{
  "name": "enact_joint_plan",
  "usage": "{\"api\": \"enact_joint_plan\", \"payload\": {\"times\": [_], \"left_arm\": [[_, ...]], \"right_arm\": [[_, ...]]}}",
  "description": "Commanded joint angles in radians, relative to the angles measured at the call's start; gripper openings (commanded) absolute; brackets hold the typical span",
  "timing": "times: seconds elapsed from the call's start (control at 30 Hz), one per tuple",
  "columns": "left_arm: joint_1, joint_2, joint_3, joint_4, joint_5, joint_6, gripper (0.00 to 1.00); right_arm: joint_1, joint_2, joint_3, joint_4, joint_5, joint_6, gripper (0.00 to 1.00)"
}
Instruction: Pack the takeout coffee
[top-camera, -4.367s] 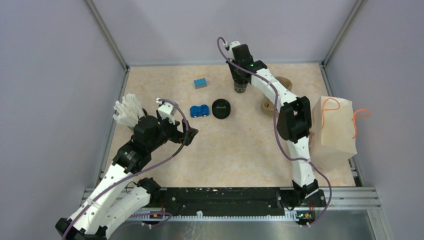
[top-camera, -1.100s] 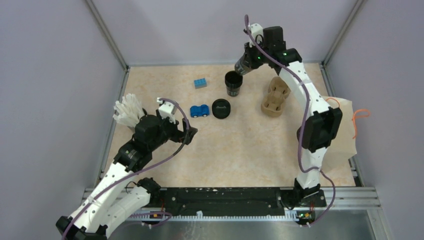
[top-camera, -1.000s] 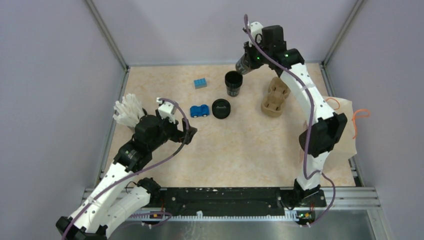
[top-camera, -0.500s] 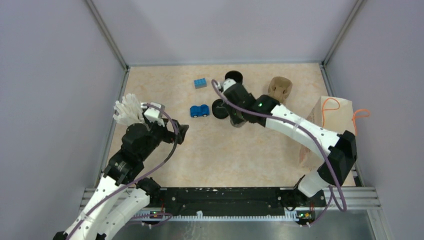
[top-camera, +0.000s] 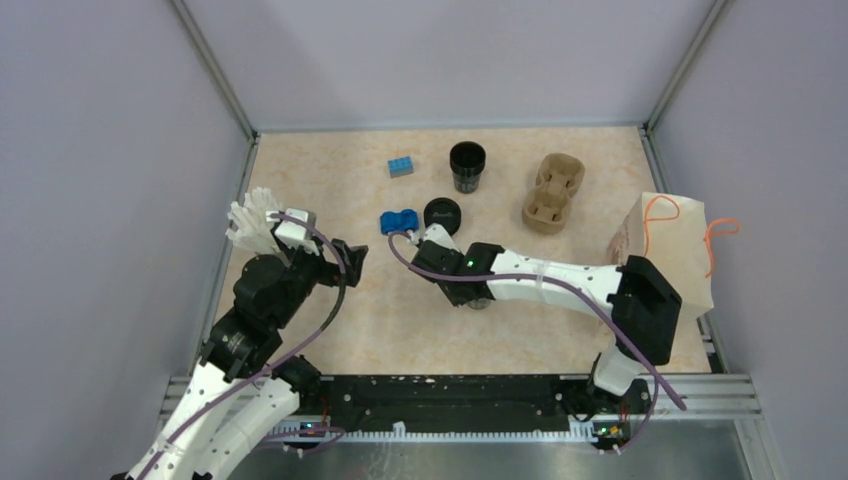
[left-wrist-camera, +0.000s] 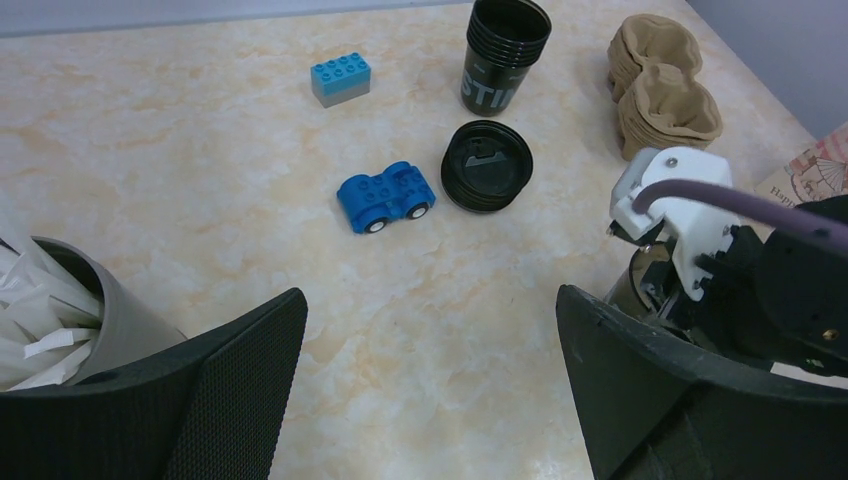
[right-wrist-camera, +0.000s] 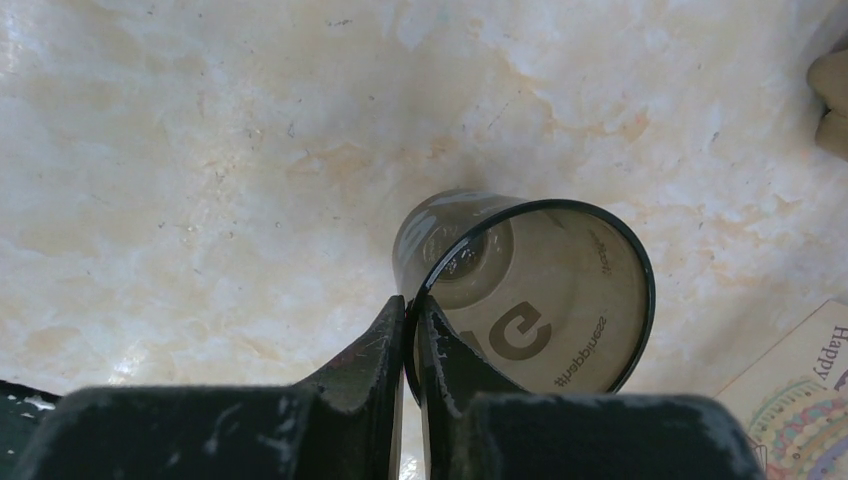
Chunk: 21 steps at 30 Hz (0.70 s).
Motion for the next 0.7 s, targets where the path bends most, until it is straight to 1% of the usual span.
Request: {"api": "enact_joint_plan", "payload": {"times": [0.0,0.07,0.23,0.37,0.43,0.53,0.67], "left_arm": [[-0.001,-0.017,0.0,0.029,-0.029,-0.005,0.99],[-0.001,-0.019,-0.002,0.029,-0.032,-0.005,0.99],[-0.001,-0.013,-0.002,0.032,-0.034,-0.002,0.99],[-0.001,-0.013,-0.002,0.031,-0.038,-0.002,0.99],[-0.001,-0.017,-0.001,0.03,-0.042,-0.002,0.99],[-0.001,-0.023,-0.003,0.031,-0.046,-0.002,0.99],[0.0,-0.025,-0.005,0.033,-0.046,-0.002,0.99]], "right_arm": [[0.023,0.018,-0.011,0.041,0.042,0.042,0.08],[0.025,0.012,-0.026,0.052,0.043,0.048,0.1],[0.025,-0.025,-0.051,0.089,0.008,0.032,0.18],[0.025,-0.058,-0.026,0.046,0.004,0.024,0.25],[0.025,-0.096,-0.018,0.048,-0.011,0.015,0.26],[0.02,-0.184,-0.018,0.095,-0.017,-0.009,0.27],[-0.051,-0.255,-0.045,0.227,-0.041,-0.052,0.26]]}}
